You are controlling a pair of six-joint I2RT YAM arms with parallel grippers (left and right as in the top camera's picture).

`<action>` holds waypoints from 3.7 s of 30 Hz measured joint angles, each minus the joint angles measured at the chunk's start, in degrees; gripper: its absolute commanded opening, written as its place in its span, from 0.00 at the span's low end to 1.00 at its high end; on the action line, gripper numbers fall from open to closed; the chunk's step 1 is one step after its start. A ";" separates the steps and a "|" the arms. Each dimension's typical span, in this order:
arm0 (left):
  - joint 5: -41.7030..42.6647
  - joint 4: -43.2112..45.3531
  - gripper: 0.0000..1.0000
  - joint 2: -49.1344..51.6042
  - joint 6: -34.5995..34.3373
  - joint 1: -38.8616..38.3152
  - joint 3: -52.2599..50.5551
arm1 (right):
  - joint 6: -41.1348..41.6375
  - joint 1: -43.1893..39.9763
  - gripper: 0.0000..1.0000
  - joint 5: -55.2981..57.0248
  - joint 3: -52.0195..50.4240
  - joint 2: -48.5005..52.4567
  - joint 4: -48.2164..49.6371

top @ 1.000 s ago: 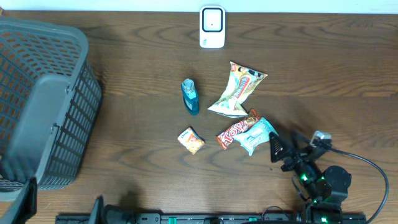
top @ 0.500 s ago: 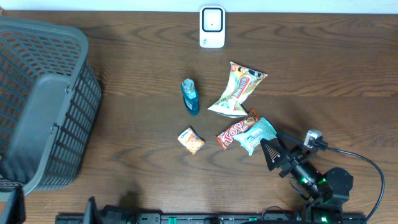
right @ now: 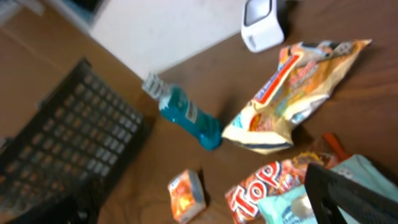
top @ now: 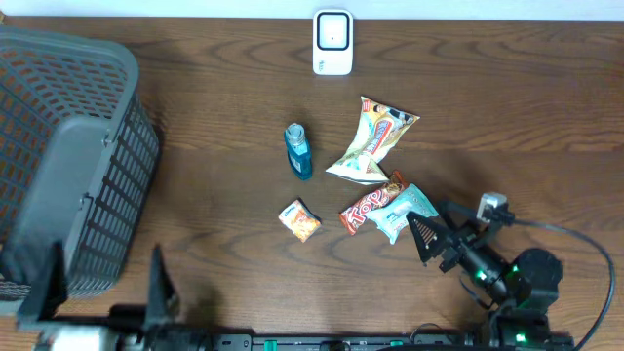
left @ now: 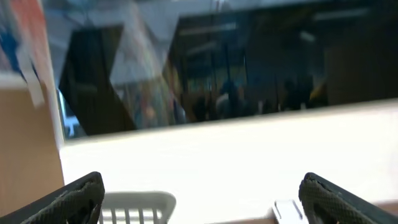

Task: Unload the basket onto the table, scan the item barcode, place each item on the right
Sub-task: 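Grasp the teal bottle with the right gripper and lift it, then hold the teal bottle up to the scanner face with the right gripper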

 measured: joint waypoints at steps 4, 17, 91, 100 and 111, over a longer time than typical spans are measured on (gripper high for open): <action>-0.68 0.13 1.00 0.02 0.00 0.00 -5.60 | -6.14 7.15 0.99 6.88 10.97 10.80 -7.02; -1.25 0.52 1.00 0.26 -0.37 0.00 -17.59 | -14.32 38.95 0.99 43.25 55.65 61.72 -27.26; -1.22 -3.39 1.00 0.35 -0.48 -0.72 -21.40 | -36.98 22.05 0.01 -14.60 82.09 92.52 -38.32; -1.22 -3.39 1.00 0.35 -0.48 -0.72 -21.40 | -43.60 18.34 0.01 -35.08 75.03 92.48 -38.38; -1.22 -3.39 1.00 0.35 -0.48 -0.72 -21.40 | -45.09 18.36 0.01 -39.65 72.74 92.43 -38.23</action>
